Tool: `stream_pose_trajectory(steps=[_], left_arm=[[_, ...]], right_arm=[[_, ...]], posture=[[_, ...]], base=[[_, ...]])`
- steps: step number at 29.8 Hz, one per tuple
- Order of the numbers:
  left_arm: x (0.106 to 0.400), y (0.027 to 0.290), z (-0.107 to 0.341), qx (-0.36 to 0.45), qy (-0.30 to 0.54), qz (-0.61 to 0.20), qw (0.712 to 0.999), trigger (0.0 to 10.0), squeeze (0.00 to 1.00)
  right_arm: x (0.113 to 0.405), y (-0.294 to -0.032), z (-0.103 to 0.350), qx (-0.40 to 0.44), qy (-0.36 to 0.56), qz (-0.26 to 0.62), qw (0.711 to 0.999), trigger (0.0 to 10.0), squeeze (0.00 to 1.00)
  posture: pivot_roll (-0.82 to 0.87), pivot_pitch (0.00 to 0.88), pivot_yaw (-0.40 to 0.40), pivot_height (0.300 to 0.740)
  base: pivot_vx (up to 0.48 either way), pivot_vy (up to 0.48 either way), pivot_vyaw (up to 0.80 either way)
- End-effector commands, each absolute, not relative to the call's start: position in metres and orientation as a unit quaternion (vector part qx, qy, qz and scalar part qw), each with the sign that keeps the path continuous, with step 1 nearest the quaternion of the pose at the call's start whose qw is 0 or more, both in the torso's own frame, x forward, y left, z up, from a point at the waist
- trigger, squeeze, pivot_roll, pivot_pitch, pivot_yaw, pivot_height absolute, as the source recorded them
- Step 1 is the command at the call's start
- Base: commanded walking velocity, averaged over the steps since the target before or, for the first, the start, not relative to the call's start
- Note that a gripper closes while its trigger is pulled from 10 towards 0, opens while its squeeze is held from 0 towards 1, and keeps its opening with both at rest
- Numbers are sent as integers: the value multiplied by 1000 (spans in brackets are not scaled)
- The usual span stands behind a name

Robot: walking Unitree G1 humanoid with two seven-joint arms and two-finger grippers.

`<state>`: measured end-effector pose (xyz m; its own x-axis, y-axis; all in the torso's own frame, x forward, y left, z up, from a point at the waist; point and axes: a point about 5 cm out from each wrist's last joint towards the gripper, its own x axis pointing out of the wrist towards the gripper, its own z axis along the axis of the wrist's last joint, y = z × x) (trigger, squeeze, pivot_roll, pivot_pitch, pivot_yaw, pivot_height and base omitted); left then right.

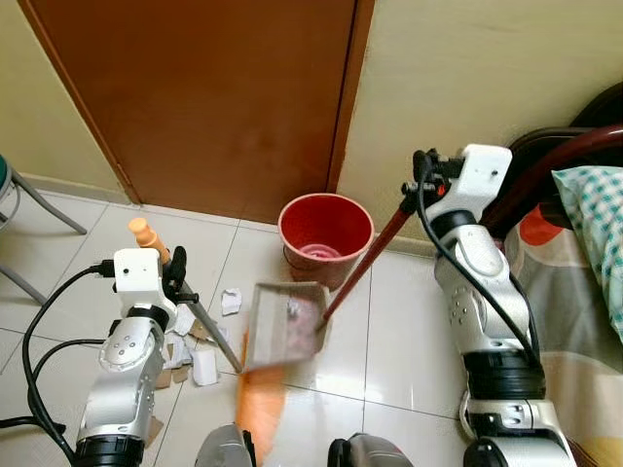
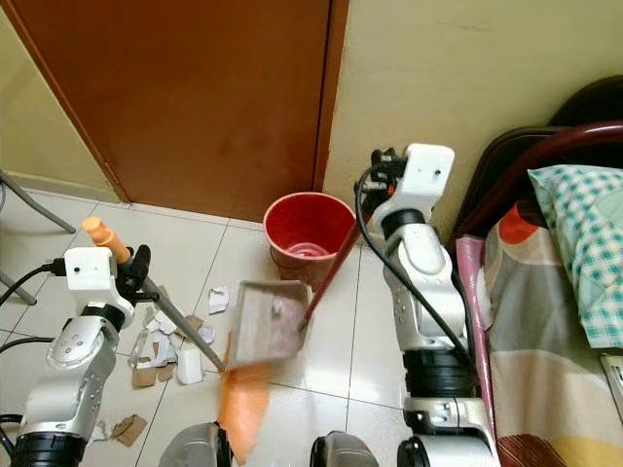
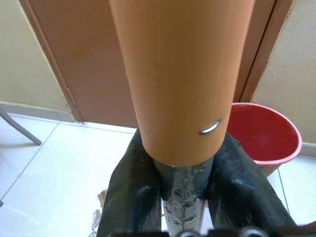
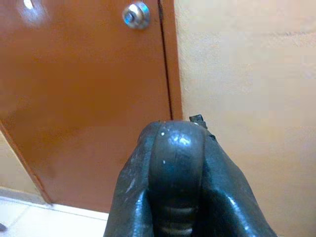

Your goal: Sweep floor

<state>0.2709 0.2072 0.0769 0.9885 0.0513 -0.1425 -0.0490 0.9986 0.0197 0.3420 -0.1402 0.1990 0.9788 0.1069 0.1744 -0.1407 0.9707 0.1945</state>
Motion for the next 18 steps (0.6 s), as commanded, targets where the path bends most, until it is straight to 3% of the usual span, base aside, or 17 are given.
stream_pose_trajectory(steps=[1,10,18], left_arm=[[262,215,59,61,121,43,990,10000,0],[265,203,57,52,117,31,991,10000,0],[267,196,57,45,112,22,992,10000,0]], right_arm=[[341,-142,227,126,-130,66,981,10000,0],[352,-144,262,170,-156,74,970,10000,0],[357,-148,317,147,-263,76,950,10000,0]], posture=[[8,100,-38,740],[6,97,-39,740],[6,96,-38,740]], base=[[0,0,0],[0,0,0],[0,0,0]])
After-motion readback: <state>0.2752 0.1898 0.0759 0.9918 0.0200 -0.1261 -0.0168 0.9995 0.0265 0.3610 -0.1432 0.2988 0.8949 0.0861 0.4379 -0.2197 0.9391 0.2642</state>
